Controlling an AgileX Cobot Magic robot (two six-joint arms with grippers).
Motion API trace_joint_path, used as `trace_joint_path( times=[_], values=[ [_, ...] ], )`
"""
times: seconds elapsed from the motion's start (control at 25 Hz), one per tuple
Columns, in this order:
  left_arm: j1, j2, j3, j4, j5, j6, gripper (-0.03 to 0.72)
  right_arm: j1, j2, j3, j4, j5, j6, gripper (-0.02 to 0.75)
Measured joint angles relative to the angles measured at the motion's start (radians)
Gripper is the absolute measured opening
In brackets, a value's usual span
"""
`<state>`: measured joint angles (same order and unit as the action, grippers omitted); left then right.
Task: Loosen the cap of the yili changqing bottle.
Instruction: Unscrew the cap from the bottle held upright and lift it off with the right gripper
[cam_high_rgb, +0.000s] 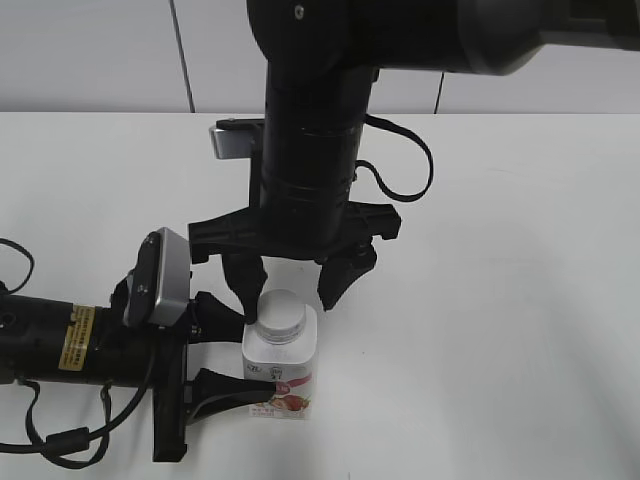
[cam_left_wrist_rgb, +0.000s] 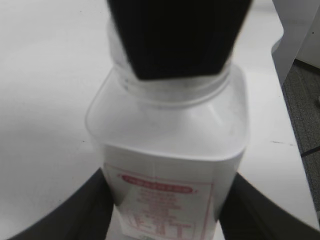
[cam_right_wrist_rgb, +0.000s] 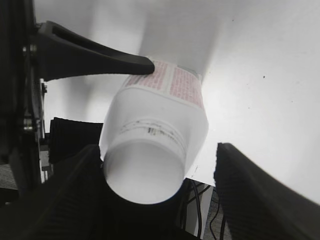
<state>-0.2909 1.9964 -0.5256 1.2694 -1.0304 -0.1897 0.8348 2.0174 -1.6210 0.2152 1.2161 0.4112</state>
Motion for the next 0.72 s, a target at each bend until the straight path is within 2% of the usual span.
trace_joint_path(
  times=[0.2,0.44,0.72],
  values=[
    [0.0,0.0,0.0,0.0,0.0,0.0,0.394,0.0,-0.001,0.0,-0.001,0.0,0.0,0.537],
    [0.0,0.0,0.0,-0.001,0.0,0.0,0.391,0.001,-0.001,0.0,0.007,-0.006,0.0,0.391],
    [0.0,0.0,0.0,-0.003,0.0,0.0,0.391,0.001,-0.001,0.0,0.007,-0.007,-0.024,0.386]
  ],
)
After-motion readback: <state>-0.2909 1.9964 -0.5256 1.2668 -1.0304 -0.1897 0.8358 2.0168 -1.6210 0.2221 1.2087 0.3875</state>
